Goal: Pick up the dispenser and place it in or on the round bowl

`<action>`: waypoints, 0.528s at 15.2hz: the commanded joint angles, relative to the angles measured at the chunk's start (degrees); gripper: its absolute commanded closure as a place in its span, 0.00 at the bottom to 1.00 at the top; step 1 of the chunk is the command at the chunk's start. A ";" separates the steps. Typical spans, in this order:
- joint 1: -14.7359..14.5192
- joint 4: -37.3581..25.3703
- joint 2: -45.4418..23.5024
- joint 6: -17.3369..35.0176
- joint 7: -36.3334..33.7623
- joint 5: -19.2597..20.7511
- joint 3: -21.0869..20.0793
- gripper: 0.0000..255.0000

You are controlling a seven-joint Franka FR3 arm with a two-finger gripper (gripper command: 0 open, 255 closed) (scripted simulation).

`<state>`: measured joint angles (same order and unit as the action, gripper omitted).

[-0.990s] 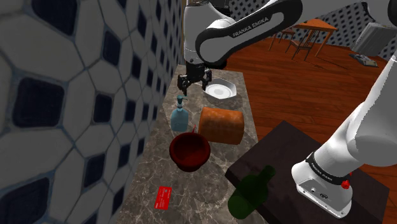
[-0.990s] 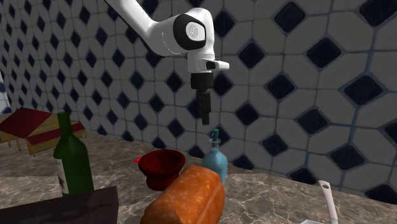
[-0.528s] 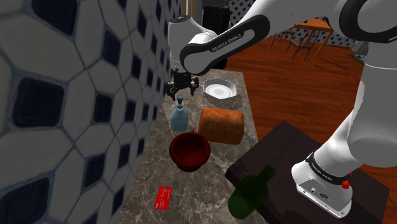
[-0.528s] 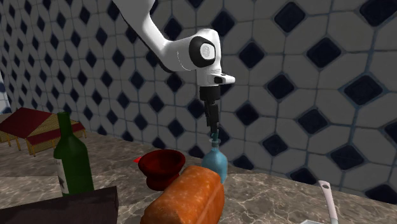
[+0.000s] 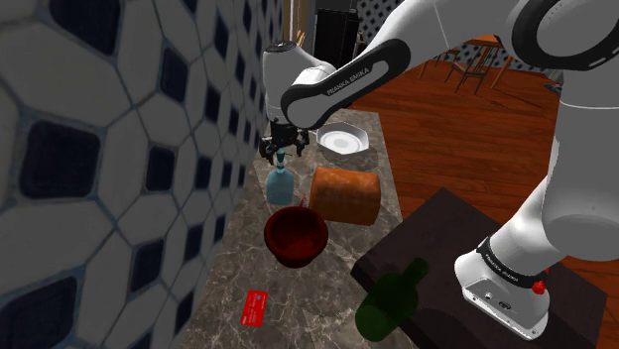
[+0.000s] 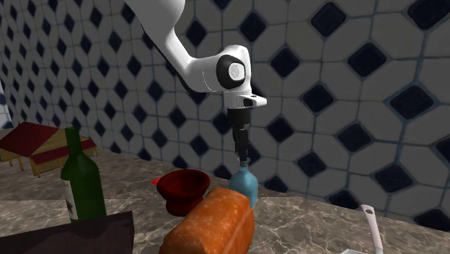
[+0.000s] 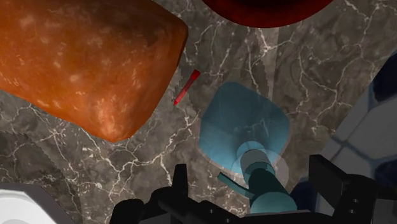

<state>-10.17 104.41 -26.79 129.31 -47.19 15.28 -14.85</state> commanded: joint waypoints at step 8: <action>-0.03 -0.07 -0.09 0.04 -0.03 0.03 0.01 1.00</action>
<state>-10.19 104.35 -26.87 129.34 -47.22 15.31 -14.84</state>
